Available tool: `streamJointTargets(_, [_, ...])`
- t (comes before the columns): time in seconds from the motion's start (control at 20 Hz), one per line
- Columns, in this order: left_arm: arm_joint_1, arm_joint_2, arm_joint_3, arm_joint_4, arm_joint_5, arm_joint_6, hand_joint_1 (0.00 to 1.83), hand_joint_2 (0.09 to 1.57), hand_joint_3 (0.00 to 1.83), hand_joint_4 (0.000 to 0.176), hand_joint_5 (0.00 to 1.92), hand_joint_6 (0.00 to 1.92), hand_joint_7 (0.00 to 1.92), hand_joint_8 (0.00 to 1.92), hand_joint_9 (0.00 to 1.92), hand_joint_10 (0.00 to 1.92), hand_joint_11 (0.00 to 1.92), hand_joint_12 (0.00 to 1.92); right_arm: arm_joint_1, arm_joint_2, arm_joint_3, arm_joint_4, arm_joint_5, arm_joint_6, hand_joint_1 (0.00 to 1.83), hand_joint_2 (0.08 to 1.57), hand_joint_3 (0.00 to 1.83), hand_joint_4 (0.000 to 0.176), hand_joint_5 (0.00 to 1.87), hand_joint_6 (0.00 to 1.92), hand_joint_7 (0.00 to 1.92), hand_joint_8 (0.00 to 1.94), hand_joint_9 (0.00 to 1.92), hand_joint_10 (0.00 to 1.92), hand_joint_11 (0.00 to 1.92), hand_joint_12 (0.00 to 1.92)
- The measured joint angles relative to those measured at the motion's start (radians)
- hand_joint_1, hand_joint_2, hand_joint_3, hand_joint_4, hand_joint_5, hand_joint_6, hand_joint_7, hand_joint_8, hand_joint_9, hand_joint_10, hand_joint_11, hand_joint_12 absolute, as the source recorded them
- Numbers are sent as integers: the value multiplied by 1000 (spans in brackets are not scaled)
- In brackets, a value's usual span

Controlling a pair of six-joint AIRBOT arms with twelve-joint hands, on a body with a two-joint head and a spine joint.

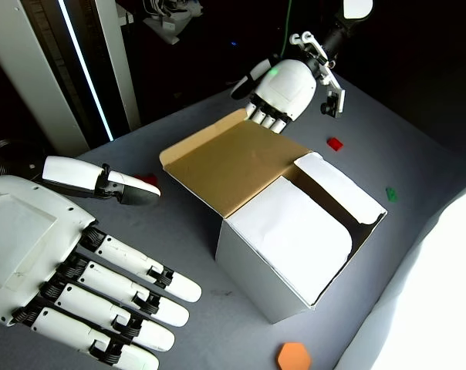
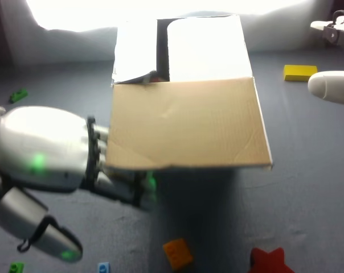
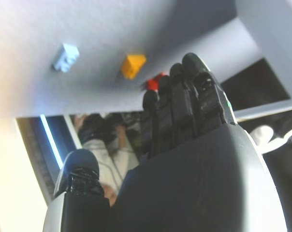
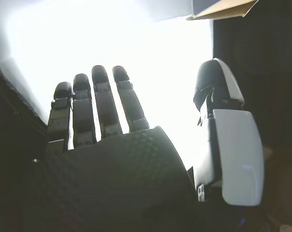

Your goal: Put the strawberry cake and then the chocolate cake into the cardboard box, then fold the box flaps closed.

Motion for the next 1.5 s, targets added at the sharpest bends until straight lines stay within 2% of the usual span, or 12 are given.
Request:
streamJointTargets(0.15, [-61,8,2,-21,-13,-29,0,1194,0,24,232,2,210,1,213,2,0,822,0,0,0,1,2,0,0,1128,0,0,128,11,139,7,74,5,39,21])
streamJointTargets(0.3, [-124,8,21,-27,-49,-63,0,1193,0,19,242,5,222,2,223,4,0,842,0,0,0,2,4,0,0,1109,0,0,124,6,129,1,69,3,35,31])
streamJointTargets(0.35, [-151,8,31,-42,-51,-73,0,1191,0,21,244,5,222,2,224,5,0,842,0,0,0,1,8,0,0,1101,3,0,123,1,128,0,72,0,6,117])
streamJointTargets(0.45, [-209,8,48,-59,-57,-89,0,1183,0,28,246,4,239,6,235,7,0,864,0,0,0,1,18,0,0,1091,2,0,140,5,128,1,66,0,0,108])
streamJointTargets(0.55, [-249,8,62,-70,-61,-101,0,1183,0,25,239,1,241,5,237,7,0,867,0,0,0,2,23,0,0,1100,3,0,138,1,113,1,63,3,0,106])
streamJointTargets(0.6, [-262,8,66,-72,-64,-102,0,1181,0,29,220,0,233,1,229,3,0,844,0,0,0,2,23,0,0,1106,4,0,153,6,109,0,70,6,0,147])
streamJointTargets(0.85, [-274,-39,125,-69,-15,-114,0,1188,0,28,221,2,235,0,232,0,0,855,0,-2,0,1,30,0,0,1139,11,0,145,1,120,2,73,2,1,4])
streamJointTargets(1.0, [-274,-72,164,-71,15,-132,0,1184,0,33,227,4,236,3,232,3,0,856,0,-2,0,2,30,0,0,1164,19,0,156,7,132,5,90,9,20,11])
streamJointTargets(1.2, [-301,-117,216,-34,29,-150,0,1188,1,27,211,0,219,0,220,0,0,834,-2,-3,1,2,30,0,0,1170,18,0,172,12,159,14,100,12,0,0])
streamJointTargets(1.3, [-309,-166,276,-30,26,-162,0,1183,0,30,217,5,227,5,222,5,0,816,-4,-8,0,0,33,2,0,1180,20,0,155,4,156,10,90,7,0,0])
streamJointTargets(1.5, [-309,-256,409,-16,30,-164,0,1204,6,26,221,3,237,3,244,8,0,830,-5,-9,1,3,31,2,0,1174,15,0,148,6,150,8,111,14,0,0])
